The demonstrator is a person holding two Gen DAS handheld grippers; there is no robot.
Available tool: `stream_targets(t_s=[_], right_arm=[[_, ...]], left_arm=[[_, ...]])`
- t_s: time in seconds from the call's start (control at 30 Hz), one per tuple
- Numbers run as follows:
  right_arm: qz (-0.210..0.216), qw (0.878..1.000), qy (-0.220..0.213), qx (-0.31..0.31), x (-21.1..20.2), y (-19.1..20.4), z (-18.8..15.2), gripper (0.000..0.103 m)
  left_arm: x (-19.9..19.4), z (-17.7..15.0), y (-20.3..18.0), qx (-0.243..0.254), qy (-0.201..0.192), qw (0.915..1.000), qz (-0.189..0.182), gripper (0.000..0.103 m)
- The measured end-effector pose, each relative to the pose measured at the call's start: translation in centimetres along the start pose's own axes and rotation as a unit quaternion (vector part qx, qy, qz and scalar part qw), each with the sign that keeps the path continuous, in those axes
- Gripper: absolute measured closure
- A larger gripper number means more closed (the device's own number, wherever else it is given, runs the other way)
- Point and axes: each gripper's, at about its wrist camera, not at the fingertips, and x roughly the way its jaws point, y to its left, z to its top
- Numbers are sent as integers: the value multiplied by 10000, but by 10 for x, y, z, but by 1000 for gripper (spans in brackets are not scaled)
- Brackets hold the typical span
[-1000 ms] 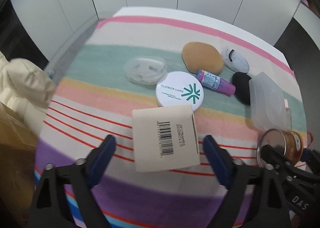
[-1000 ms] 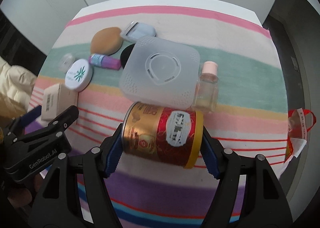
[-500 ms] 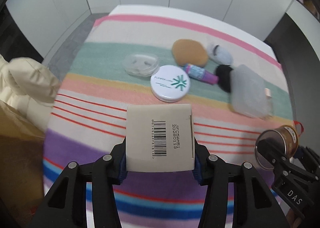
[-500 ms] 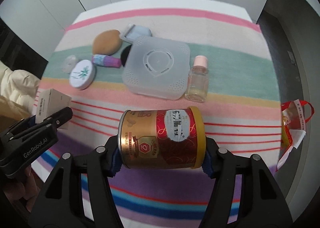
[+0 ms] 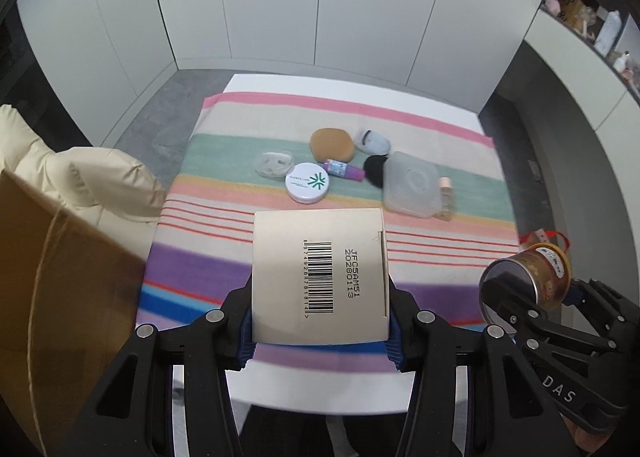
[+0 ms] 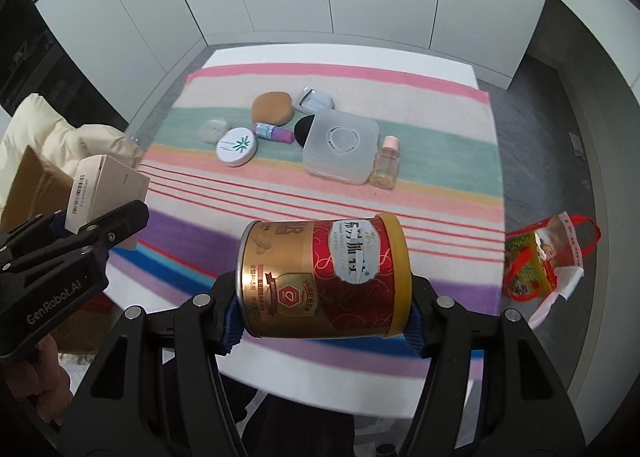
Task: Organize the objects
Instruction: 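Carry the can and the barcode box with both tools over the cardboard box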
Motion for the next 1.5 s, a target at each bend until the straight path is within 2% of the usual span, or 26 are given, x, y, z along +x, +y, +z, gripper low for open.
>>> stream_targets(t_s=[0.23, 0.33, 0.47, 0.6, 0.7, 0.97, 1.1, 1.5], right_arm=[[-28, 9998, -159, -76, -42, 0, -27, 39], [-35, 9995, -278, -160, -59, 1, -34, 39], [-19, 9985, -448, -305, -73, 8, -41, 39], [-67, 9975, -497, -495, -73, 16, -45, 39], [-27, 9970, -553, -546, -71, 23, -44, 39], [139, 9936, -770, -813, -76, 58, -32, 39], [245, 9909, -915, -960, -81, 80, -27, 39], [584, 9851, -854, -1372, -62, 148, -18, 39]], left_arm=[[-50, -25, 1, 59, -352, 9993, -132, 52], [-61, -33, 5, 76, -436, 9988, -223, 52], [-68, -42, 15, 142, -572, 9981, -154, 52], [-72, -45, 29, 44, -709, 9974, -110, 52], [-75, -47, 41, -129, -702, 9972, -225, 52], [-88, -57, 61, -251, -821, 9960, -266, 52], [-96, -63, 75, -231, -922, 9954, -121, 52], [-105, -77, 142, -736, -1111, 9908, 249, 52]])
